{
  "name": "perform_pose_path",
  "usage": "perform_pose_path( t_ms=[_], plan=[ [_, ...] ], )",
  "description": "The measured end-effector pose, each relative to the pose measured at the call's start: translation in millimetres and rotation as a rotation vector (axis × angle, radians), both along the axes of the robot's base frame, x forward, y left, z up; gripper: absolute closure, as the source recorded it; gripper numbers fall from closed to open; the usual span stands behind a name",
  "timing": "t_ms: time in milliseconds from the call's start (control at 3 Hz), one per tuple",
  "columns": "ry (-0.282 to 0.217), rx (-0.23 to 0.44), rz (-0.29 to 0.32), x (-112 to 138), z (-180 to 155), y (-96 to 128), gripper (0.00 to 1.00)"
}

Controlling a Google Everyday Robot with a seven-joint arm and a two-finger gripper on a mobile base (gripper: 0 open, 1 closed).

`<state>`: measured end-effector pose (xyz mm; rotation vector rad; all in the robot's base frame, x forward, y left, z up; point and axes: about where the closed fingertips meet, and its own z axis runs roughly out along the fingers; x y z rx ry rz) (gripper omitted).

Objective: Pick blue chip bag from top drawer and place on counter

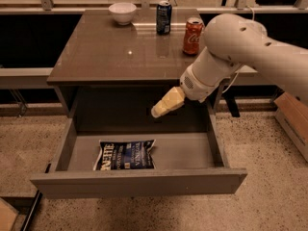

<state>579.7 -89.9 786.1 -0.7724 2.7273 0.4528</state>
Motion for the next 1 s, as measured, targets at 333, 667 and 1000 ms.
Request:
perform_pose_path(
  t_ms=[333, 667, 1000],
  plan=[
    [0.069, -0.038, -0.016, 5.7, -27.2, 24.0, 0.0],
    [0.15, -0.11, -0.051, 9.4, -58.0, 42.4, 0.0],
    [0.236, -0.17, -0.093, 1.4, -86.7, 55.3, 0.0]
  ],
)
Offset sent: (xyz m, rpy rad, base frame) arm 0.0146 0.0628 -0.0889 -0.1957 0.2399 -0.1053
